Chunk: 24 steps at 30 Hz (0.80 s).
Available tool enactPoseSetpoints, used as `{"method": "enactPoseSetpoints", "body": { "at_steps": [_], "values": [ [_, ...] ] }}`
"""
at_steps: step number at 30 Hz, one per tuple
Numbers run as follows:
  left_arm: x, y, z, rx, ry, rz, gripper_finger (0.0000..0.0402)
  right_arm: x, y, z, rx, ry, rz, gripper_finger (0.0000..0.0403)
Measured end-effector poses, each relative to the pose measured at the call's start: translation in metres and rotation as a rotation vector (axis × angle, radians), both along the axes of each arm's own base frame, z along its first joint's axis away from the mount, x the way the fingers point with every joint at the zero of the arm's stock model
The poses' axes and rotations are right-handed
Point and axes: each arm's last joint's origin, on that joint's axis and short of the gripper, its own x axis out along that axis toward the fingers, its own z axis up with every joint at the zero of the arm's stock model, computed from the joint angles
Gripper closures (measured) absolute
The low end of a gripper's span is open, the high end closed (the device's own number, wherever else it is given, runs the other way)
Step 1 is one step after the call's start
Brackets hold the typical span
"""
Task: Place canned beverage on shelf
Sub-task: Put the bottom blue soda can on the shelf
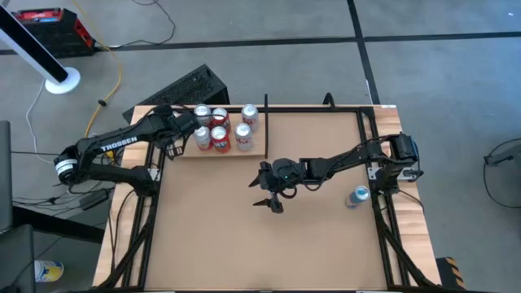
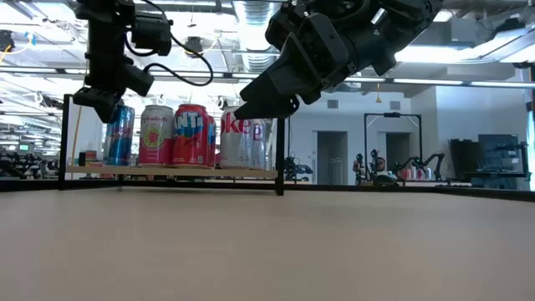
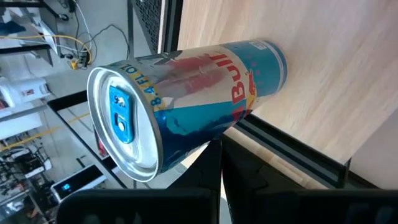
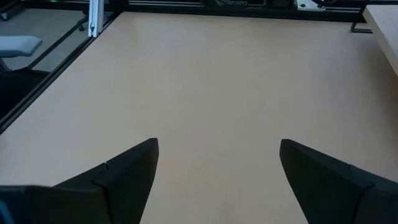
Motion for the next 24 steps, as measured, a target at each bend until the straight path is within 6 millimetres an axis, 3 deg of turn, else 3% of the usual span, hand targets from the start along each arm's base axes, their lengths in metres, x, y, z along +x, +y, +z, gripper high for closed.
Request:
{"method": "enactPoseSetpoints", "body": {
  "at_steps": [24],
  "values": [
    [-0.009,0.028,0.003,0.033,-0.081,0.064,0.0401,0.000,0.000,0.000,0.000,-0.001,0.000,0.0044]
  ]
}}
